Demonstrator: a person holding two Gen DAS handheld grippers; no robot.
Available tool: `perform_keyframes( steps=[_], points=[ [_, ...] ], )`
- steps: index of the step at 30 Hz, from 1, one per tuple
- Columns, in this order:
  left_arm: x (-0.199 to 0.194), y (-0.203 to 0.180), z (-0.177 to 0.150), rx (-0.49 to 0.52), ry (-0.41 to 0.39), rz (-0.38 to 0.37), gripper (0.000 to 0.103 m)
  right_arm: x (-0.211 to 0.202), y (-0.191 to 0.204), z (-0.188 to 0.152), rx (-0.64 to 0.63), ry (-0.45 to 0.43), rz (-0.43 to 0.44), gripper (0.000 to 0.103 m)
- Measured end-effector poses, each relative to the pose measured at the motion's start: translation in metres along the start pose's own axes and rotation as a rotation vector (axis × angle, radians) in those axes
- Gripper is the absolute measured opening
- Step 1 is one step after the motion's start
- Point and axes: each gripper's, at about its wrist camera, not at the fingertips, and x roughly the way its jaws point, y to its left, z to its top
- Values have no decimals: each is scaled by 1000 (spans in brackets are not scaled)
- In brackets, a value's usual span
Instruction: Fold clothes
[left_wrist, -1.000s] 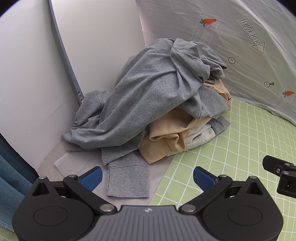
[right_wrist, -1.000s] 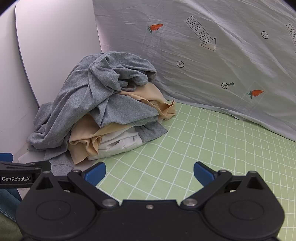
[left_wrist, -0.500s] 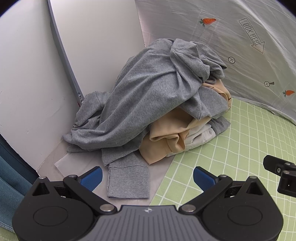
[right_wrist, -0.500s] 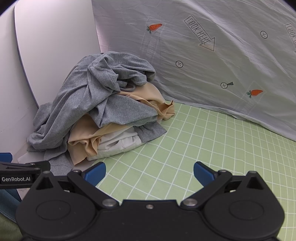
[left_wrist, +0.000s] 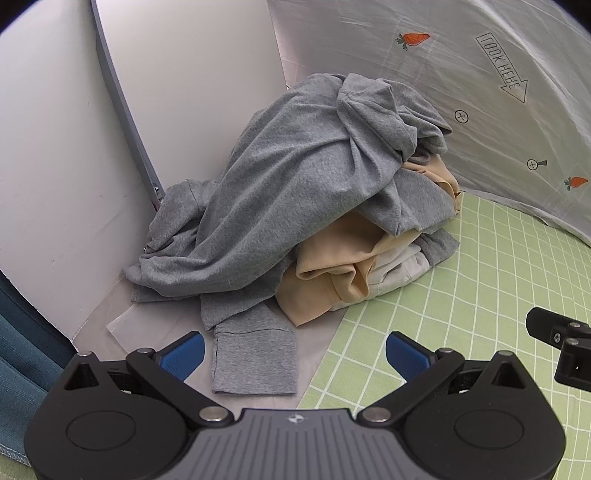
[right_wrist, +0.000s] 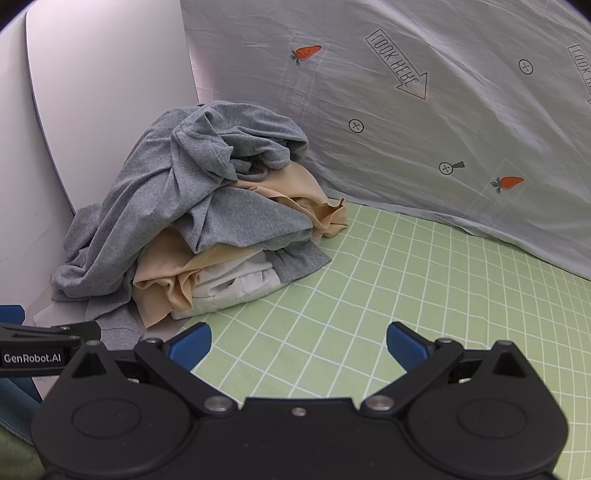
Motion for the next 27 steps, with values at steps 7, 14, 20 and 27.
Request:
perform_keyframes(
  steps=[7, 14, 20, 27],
  points=[
    [0, -1, 0, 4, 1, -4, 103, 0, -1, 1, 0, 2, -1, 102],
    [1, -1, 0, 1, 6, -5, 103, 1, -1, 0, -2, 5, -2, 102],
    [2, -2, 1, 7, 9, -9, 103, 1, 0, 0, 0, 9, -2, 102],
    [9, 0, 0, -2, 32, -10, 103, 5, 0, -1, 4, 21, -6, 102]
  ],
)
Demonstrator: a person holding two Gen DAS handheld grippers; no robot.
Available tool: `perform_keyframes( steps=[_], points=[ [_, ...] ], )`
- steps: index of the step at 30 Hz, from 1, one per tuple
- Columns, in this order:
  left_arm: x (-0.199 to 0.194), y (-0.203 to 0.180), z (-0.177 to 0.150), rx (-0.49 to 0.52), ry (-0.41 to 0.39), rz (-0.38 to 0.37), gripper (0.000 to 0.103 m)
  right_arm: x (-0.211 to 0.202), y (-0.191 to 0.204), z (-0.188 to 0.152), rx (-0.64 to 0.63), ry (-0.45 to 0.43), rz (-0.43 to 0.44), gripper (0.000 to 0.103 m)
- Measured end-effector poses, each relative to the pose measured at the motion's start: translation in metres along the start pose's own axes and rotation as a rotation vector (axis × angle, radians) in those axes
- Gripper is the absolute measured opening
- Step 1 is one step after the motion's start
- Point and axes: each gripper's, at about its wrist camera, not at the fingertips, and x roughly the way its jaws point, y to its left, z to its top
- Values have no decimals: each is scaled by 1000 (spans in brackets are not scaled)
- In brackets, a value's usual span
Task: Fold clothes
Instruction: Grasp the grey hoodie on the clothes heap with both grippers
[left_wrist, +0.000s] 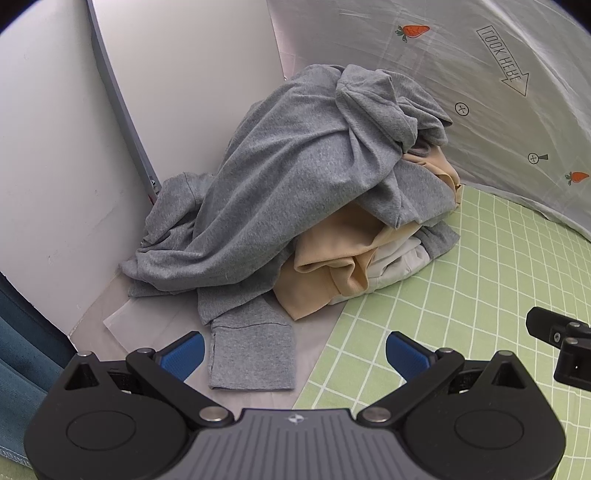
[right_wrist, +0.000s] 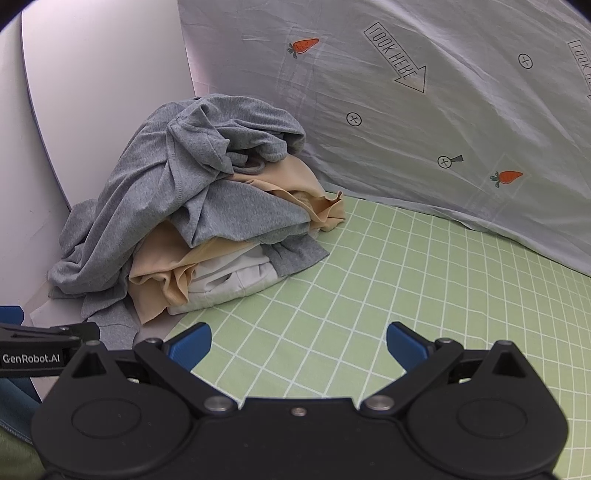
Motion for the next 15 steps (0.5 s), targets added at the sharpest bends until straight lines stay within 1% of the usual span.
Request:
perform_keyframes(
  steps=[4, 8, 12, 14, 15],
  points=[
    [8, 3, 1, -12, 18, 5, 103, 9, 3, 2, -20, 12, -25, 102],
    [28, 11, 13, -34, 42, 15, 102, 29, 10, 13, -67, 16, -29, 101],
    [44, 22, 36, -69, 32, 54, 100, 47, 19, 39, -113, -20, 2, 95],
    [55, 27, 50, -81, 26, 57, 97, 59, 25, 59, -137, -49, 30, 90],
    [60, 29, 55, -81, 29, 56, 94, 65, 29, 69, -148, -63, 45, 90]
  ],
)
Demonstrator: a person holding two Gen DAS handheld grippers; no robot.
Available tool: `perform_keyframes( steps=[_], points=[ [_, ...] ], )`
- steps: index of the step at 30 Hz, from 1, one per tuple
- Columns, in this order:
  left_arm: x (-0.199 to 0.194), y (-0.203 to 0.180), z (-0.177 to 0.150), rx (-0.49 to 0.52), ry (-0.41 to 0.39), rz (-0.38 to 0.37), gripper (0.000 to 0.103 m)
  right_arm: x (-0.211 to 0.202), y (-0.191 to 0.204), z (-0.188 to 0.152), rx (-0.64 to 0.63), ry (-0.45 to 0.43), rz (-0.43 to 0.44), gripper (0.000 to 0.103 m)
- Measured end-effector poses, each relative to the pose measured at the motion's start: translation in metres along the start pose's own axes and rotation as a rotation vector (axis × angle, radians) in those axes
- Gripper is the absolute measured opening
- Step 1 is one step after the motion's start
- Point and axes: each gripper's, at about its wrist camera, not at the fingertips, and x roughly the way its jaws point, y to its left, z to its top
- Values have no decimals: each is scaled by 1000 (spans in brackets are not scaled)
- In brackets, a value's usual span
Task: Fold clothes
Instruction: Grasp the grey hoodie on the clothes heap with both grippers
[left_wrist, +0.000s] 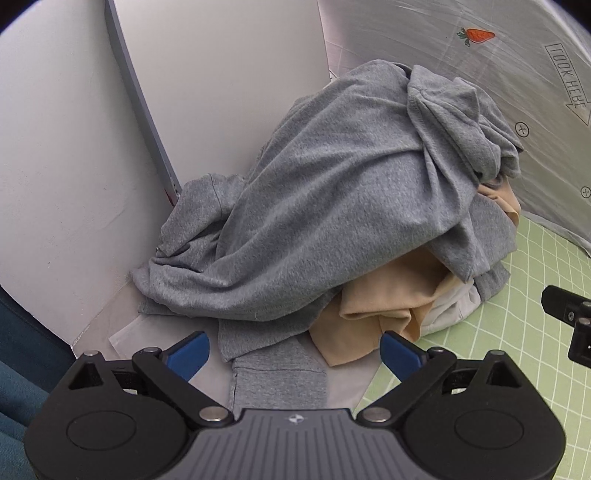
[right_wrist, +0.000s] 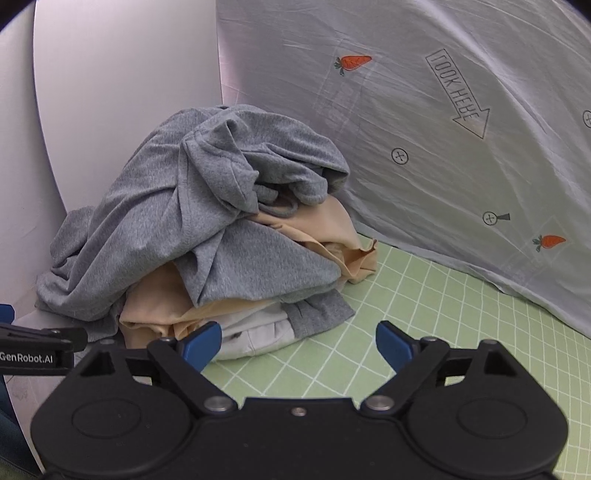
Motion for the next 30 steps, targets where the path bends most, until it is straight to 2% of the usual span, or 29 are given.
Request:
perform_keyframes(
  steps=[3, 5, 7, 10, 15, 17, 18, 19, 21, 22, 23, 25, 30],
  points=[
    [19, 1, 16, 4, 19, -2, 86, 24, 7, 26, -25, -20, 30, 87],
    [34, 3, 23, 2, 44, 1, 80, 40, 9, 38, -27, -8, 47, 80],
    [49, 5, 27, -2, 68, -3, 71, 54, 12, 46, -10, 5, 74, 78],
    [67, 7, 31, 1, 87, -2, 63, 72, 17, 55, 18, 21, 109, 76],
    [86, 5, 36, 3, 106, -2, 57, 99, 23, 60, 45, 57, 142, 72],
    [89, 3, 37, 8, 101, -8, 49, 101, 20, 58, 59, 58, 182, 59],
    [90, 2, 37, 10, 98, -11, 42, 102, 19, 57, 66, 59, 202, 54],
    [91, 1, 38, 12, 96, -14, 37, 102, 19, 56, 68, 56, 218, 43],
    [89, -1, 36, 9, 84, -5, 30, 97, 20, 53, 52, 38, 228, 34],
    [87, -2, 35, 5, 76, 1, 25, 94, 20, 52, 44, 28, 235, 18],
    [84, -2, 34, 5, 67, 10, 23, 91, 20, 50, 38, 18, 239, 12],
    [78, -2, 31, 7, 43, 29, 16, 83, 19, 45, 28, -9, 232, 7],
    [49, 2, 22, 3, -13, 49, 13, 53, 15, 35, 59, -73, 238, 3]
  ],
)
